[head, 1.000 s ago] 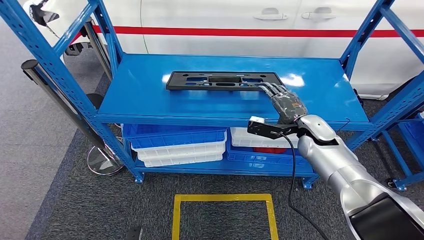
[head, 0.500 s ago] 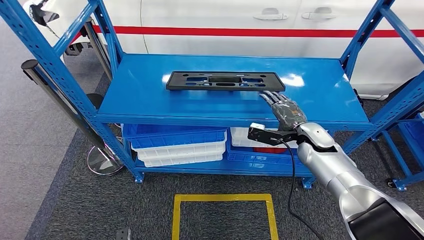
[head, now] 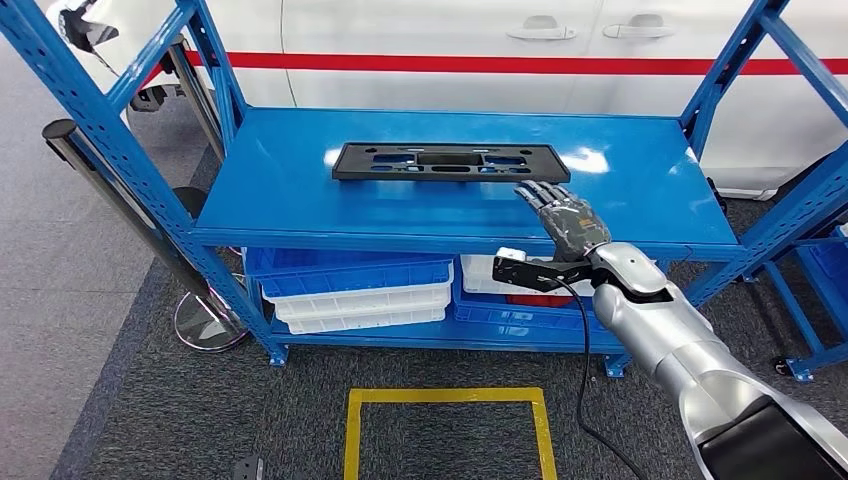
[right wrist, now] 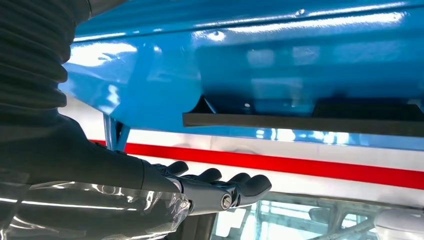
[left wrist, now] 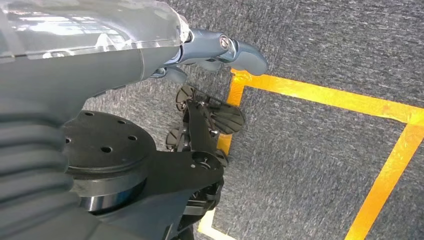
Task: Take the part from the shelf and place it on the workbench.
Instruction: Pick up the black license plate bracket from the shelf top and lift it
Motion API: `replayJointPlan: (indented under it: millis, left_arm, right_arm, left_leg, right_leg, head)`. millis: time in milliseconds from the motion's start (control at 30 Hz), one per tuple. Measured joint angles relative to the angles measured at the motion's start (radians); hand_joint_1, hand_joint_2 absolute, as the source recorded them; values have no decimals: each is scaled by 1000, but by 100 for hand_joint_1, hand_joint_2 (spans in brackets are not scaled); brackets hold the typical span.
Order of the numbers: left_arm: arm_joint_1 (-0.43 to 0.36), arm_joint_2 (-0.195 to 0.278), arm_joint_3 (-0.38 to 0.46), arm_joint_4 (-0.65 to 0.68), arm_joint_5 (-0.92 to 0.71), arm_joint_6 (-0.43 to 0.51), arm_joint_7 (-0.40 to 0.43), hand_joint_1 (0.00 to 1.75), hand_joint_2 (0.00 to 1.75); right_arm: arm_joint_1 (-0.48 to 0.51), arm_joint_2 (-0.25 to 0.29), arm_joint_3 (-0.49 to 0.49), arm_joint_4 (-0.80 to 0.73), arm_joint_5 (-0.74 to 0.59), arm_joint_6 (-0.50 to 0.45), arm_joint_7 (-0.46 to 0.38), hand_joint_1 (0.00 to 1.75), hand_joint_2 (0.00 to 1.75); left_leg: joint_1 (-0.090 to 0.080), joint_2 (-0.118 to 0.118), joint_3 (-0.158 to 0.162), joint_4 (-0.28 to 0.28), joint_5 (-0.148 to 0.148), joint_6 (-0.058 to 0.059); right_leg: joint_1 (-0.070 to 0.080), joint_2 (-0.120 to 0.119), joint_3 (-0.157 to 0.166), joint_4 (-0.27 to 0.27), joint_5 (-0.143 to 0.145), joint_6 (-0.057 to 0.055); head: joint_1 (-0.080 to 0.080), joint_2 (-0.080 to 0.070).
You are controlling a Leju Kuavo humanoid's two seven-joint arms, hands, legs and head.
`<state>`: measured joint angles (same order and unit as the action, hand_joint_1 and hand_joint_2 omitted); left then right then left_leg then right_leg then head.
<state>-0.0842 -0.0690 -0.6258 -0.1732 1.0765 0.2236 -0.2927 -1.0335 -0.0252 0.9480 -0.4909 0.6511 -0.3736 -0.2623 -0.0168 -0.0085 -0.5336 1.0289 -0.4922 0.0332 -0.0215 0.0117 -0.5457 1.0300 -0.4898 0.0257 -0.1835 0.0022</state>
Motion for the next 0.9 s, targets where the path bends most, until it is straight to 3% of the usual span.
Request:
replayJointPlan:
  millis: [533,733,833,900]
  left_arm:
    - [2,-1,-1,0,-9,4,14,0,0]
    - [2,-1,-1,0,6,-7,12,0,0]
    - [2,-1,-1,0,6,-6,13,0,0]
    - [2,0,0,0,6,-6,14,0,0]
  right_arm:
    - [-89,15,31,-35,-5,57,20,0,175]
    - [-74,25,56,-27,2,48,20,0,175]
    - [-76,25,62,-24,-4,50,19,0,175]
    - [-78,25,64,-22,-10,51,18,0,175]
  left_leg:
    - [0,0,0,0,0,0]
    - [-4,0,-8,2,0,7]
    - [3,-1,7,-18,-1,23]
    - [3,1,17,-24,-2,28]
  right_leg:
    - [0,0,0,0,0,0]
    - [-4,-1,-3,-1,9,10]
    - [-3,-4,-39,57,3,14]
    - [-2,-6,-113,165,-30,14]
  head:
    - [0,0]
    - [0,0]
    - [1,0]
    - [2,0]
